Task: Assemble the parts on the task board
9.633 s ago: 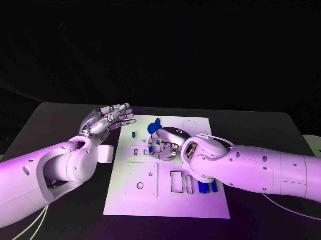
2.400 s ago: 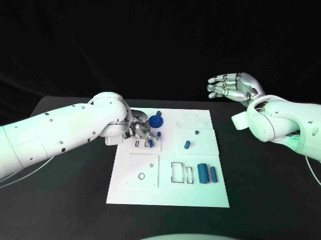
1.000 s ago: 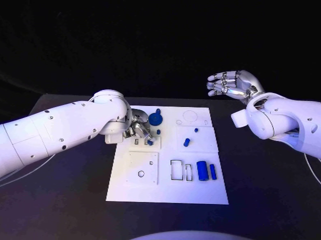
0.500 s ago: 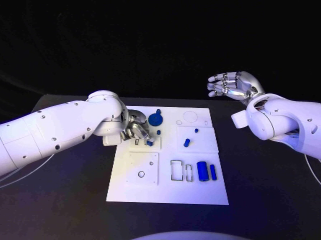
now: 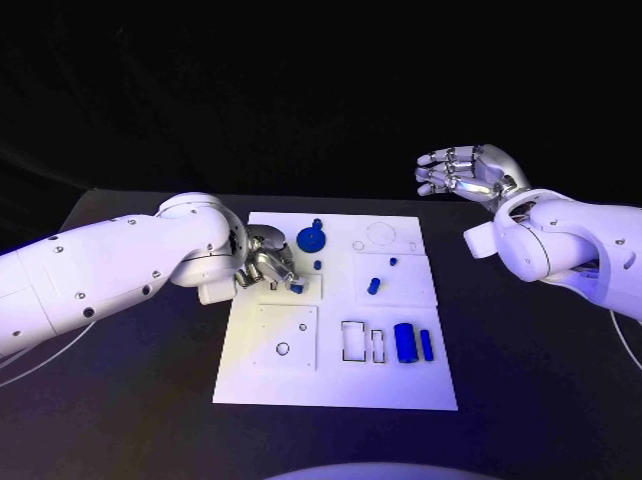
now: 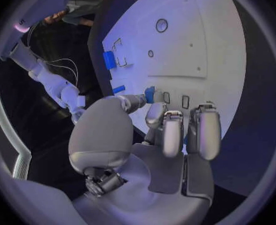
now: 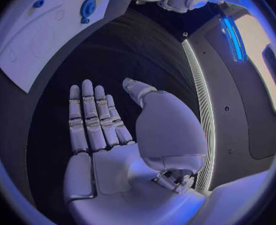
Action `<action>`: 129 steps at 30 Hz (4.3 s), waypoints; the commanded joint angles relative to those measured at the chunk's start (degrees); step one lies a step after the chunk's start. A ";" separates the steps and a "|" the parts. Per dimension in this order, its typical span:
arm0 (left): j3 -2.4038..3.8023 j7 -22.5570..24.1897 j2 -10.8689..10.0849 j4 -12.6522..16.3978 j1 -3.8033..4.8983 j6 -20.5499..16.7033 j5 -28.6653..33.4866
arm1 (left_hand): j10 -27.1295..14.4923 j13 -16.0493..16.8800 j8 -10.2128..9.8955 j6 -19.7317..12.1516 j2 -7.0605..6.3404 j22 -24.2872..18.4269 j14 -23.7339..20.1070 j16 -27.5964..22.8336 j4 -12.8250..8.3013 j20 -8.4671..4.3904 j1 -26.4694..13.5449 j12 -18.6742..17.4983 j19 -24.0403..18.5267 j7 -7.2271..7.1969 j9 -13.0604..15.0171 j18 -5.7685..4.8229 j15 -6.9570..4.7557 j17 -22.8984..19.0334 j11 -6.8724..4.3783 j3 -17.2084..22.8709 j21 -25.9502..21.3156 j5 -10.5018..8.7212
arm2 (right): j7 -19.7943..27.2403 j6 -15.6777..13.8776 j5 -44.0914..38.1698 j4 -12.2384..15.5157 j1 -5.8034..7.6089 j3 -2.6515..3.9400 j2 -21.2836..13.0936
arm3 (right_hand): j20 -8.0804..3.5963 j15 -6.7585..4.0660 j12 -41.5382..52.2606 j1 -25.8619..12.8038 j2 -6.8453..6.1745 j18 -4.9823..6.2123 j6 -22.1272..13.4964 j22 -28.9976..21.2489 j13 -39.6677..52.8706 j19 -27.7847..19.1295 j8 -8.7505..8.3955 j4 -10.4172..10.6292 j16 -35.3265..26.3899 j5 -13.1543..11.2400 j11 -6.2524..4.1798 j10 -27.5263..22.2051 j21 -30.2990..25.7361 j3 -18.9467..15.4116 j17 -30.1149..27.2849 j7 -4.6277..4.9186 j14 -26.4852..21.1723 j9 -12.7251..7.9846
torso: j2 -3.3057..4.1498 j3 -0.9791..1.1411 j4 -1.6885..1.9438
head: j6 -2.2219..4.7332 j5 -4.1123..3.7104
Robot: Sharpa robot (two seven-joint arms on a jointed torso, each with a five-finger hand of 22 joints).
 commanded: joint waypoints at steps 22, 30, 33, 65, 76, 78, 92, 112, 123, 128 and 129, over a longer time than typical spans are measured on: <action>0.08 1.13 -1.27 1.33 -2.36 -6.34 -8.19 | 1.22 0.76 0.38 1.90 -0.89 0.42 6.16 0.19 -11.13 -0.21 -1.22 0.37 1.50 -0.90 2.42 -1.09 -0.68 15.09 -0.23 10.94 0.25 3.69 | 0.98 1.07 0.18 0.08 -0.35 0.00 -0.22 | 0.49 0.16 -0.27 -0.45 0.04 0.76 -0.42 -0.22 -0.20 -0.02 -0.35 -0.04 -0.32 0.42 0.02 -0.25 -0.41 -0.26 -0.13 3.41 -0.37 -0.08 | -0.03 0.02 0.02 | 0.16 0.05; 0.09 1.04 -0.63 0.82 -2.33 -5.72 -8.27 | 1.23 0.72 0.39 1.96 -0.93 0.40 6.16 0.19 -11.18 -0.22 -1.24 0.35 1.50 -0.93 2.42 -1.08 -0.70 15.09 -0.25 10.95 0.24 3.79 | 0.96 1.03 0.23 0.09 -0.36 -0.01 -0.25 | 0.50 0.17 -0.27 -0.47 0.07 0.76 -0.43 -0.29 -0.25 -0.01 -0.36 -0.05 -0.36 0.43 0.03 -0.26 -0.45 -0.28 -0.16 3.42 -0.37 -0.09 | -0.03 0.01 0.02 | 0.05 -0.06; 0.09 0.98 -0.40 0.55 -2.30 -5.27 -8.27 | 1.23 0.72 0.39 1.96 -0.93 0.40 6.16 0.19 -11.18 -0.22 -1.24 0.35 1.50 -0.93 2.42 -1.08 -0.70 15.09 -0.25 10.95 0.24 3.79 | 0.95 1.03 0.25 0.10 -0.36 -0.01 -0.26 | 0.50 0.17 -0.27 -0.47 0.07 0.76 -0.43 -0.29 -0.25 -0.01 -0.36 -0.05 -0.36 0.43 0.03 -0.26 -0.45 -0.28 -0.16 3.42 -0.37 -0.09 | -0.01 0.00 -0.01 | 0.00 -0.09; 0.11 0.84 0.48 -0.43 -2.10 -3.36 -10.07 | 1.28 0.69 0.40 2.11 -0.95 0.52 6.16 0.19 -11.28 -0.24 -1.29 0.30 1.54 -0.98 2.44 -1.11 -0.73 15.09 -0.30 11.04 0.29 3.98 | 0.97 1.34 0.27 -0.03 -0.36 -0.01 -0.19 | 0.58 0.25 -0.30 -0.60 0.02 0.73 -0.47 -0.66 -0.54 -0.17 -0.46 -0.11 -0.60 0.50 0.09 -0.38 -0.76 -0.52 -0.32 3.47 -0.41 -0.15 | -0.08 0.00 0.11 | -0.29 -0.16; 0.09 0.79 1.00 -0.79 -2.10 -2.81 -10.26 | 1.33 0.77 0.41 2.14 -0.98 0.53 6.16 0.19 -11.33 -0.24 -1.28 0.33 1.54 -0.99 2.44 -1.11 -0.74 15.09 -0.31 11.05 0.29 4.02 | 0.95 1.49 0.27 -0.08 -0.39 -0.03 -0.15 | 0.61 0.27 -0.31 -0.66 -0.02 0.73 -0.50 -0.77 -0.63 -0.20 -0.49 -0.11 -0.68 0.51 0.12 -0.42 -0.84 -0.61 -0.37 3.49 -0.44 -0.16 | -0.06 0.01 0.05 | -0.37 -0.08; 0.09 0.79 1.07 -0.82 -2.10 -2.73 -10.26 | 1.33 0.77 0.41 2.14 -0.98 0.53 6.16 0.19 -11.33 -0.24 -1.28 0.33 1.54 -0.99 2.44 -1.11 -0.74 15.09 -0.31 11.05 0.29 4.02 | 0.95 1.50 0.27 -0.09 -0.40 -0.03 -0.15 | 0.61 0.27 -0.31 -0.66 -0.02 0.73 -0.50 -0.77 -0.63 -0.20 -0.49 -0.11 -0.68 0.51 0.12 -0.42 -0.84 -0.61 -0.37 3.49 -0.44 -0.16 | -0.06 0.01 0.07 | -0.35 -0.07; 0.07 0.64 1.87 -1.79 -2.10 -1.87 -9.11 | 2.27 1.47 0.79 2.98 -0.83 0.45 6.16 0.19 -10.49 -0.32 -2.58 0.70 1.53 -1.36 2.67 -1.09 -0.95 15.09 -0.57 9.98 0.23 4.54 | 0.97 1.51 0.30 -0.22 -0.55 -0.05 -0.05 | 0.61 0.27 -0.31 -0.66 -0.02 0.73 -0.50 -0.77 -0.63 -0.20 -0.49 -0.11 -0.68 0.51 0.12 -0.42 -0.84 -0.61 -0.37 3.49 -0.44 -0.16 | -0.04 0.03 0.09 | -0.57 -0.03; -0.05 0.42 3.22 -3.79 -2.14 -0.27 -8.36 | 3.26 2.52 2.01 4.56 -0.33 0.30 6.16 0.19 -7.68 -1.11 -5.14 1.11 1.56 -2.68 3.93 -1.05 -1.86 15.09 -1.63 4.59 0.05 3.93 | 0.85 1.77 0.44 -0.31 -0.65 -0.06 -0.08 | 0.65 0.30 -0.30 -0.74 0.03 0.74 -0.51 -0.95 -0.77 -0.21 -0.52 -0.11 -0.80 0.53 0.14 -0.46 -0.96 -0.72 -0.44 3.51 -0.45 -0.19 | -0.08 0.04 0.07 | -0.77 -0.14; -0.06 0.40 3.22 -3.92 -2.15 -0.04 -8.32 | 3.33 2.74 1.94 5.17 -1.39 0.17 6.16 0.19 -5.77 -1.49 -6.60 1.17 1.56 -3.14 4.26 -1.04 -2.22 15.09 -2.01 0.53 -0.10 3.83 | 0.88 1.83 0.46 -0.34 -0.72 -0.07 -0.08 | 0.66 0.31 -0.29 -0.75 0.08 0.75 -0.50 -1.03 -0.84 -0.20 -0.53 -0.11 -0.84 0.55 0.15 -0.46 -1.00 -0.75 -0.48 3.51 -0.44 -0.20 | -0.08 0.01 0.07 | -0.82 -0.17; -0.02 0.42 2.98 -3.78 -2.16 -0.33 -8.33 | 3.26 2.75 1.63 5.60 -1.80 0.17 6.16 0.19 -3.89 -1.66 -7.49 1.14 1.60 -3.26 4.34 -1.04 -2.34 15.09 -2.13 -2.94 -0.16 3.64 | 0.91 1.85 0.46 -0.37 -0.75 -0.07 -0.07 | 0.67 0.31 -0.28 -0.77 0.10 0.75 -0.49 -1.06 -0.87 -0.19 -0.54 -0.10 -0.87 0.54 0.15 -0.46 -1.02 -0.78 -0.50 3.51 -0.43 -0.20 | -0.09 0.00 0.04 | -0.75 -0.18; -0.01 0.42 2.92 -3.74 -2.16 -0.41 -8.33 | 3.20 2.69 1.55 5.67 -1.85 0.14 6.16 0.19 -3.42 -1.69 -7.66 1.10 1.59 -3.26 4.35 -1.03 -2.34 15.09 -2.13 -3.66 -0.20 3.63 | 0.91 1.85 0.46 -0.37 -0.76 -0.08 -0.07 | 0.68 0.32 -0.28 -0.84 0.09 0.75 -0.49 -1.11 -0.91 -0.18 -0.55 -0.08 -0.90 0.53 0.16 -0.47 -1.04 -0.84 -0.52 3.52 -0.44 -0.21 | -0.08 -0.01 0.03 | -0.74 -0.19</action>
